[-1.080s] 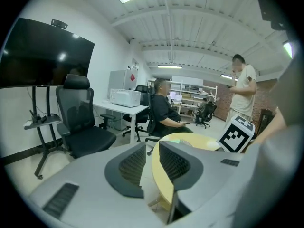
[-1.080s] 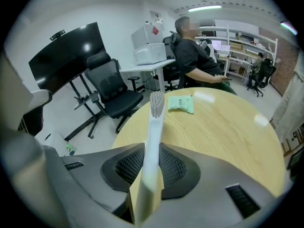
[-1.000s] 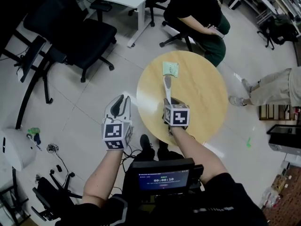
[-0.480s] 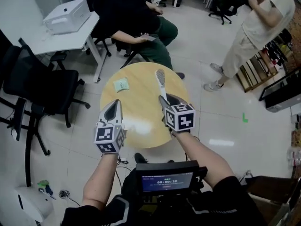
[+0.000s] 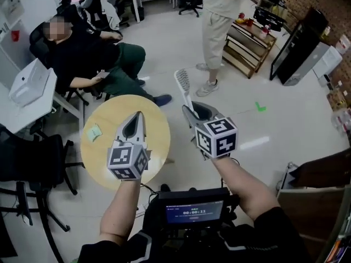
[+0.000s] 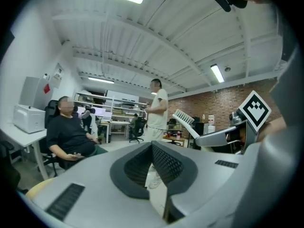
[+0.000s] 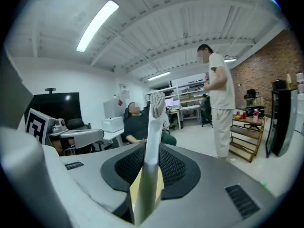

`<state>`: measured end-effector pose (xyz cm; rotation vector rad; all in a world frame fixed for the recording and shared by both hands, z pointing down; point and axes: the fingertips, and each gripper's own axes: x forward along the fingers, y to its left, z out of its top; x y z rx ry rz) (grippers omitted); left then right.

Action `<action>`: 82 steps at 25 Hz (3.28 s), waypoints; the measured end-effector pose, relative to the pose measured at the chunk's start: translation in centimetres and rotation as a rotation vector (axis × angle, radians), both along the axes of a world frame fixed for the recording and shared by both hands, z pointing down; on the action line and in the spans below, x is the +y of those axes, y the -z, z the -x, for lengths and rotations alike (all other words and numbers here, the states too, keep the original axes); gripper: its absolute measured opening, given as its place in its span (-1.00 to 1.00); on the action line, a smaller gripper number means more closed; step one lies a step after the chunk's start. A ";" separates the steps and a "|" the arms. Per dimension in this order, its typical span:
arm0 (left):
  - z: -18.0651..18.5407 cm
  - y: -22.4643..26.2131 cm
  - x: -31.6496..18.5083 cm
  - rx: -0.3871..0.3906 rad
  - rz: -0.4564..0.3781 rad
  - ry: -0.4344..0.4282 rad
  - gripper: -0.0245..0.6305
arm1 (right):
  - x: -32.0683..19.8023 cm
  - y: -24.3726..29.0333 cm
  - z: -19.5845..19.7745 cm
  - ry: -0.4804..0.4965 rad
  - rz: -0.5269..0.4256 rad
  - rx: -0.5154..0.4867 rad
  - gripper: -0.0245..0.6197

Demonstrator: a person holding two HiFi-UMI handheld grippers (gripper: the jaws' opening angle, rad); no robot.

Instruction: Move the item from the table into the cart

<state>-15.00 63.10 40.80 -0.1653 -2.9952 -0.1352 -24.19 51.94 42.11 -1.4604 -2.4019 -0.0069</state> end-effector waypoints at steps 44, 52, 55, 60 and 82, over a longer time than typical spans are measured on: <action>19.7 10.9 -131.3 -0.258 0.003 -1.737 -0.93 | -131.4 14.0 -7.2 -1.809 0.059 -0.286 -0.69; 23.5 14.7 -144.9 -0.322 -0.044 -1.950 -0.93 | -141.9 15.9 -4.6 -2.024 0.086 -0.285 -0.69; 22.5 14.8 -149.8 -0.330 -0.049 -2.018 -0.93 | -146.7 15.4 -5.9 -2.105 0.036 -0.243 -0.69; 20.9 15.5 -158.2 -0.313 -0.064 -2.092 -0.93 | -154.9 15.6 -9.0 -2.202 -0.018 -0.195 -0.69; 15.5 15.5 -191.6 -0.266 -0.019 -2.344 -0.93 | -186.1 6.6 -11.9 -2.354 0.054 0.390 -0.69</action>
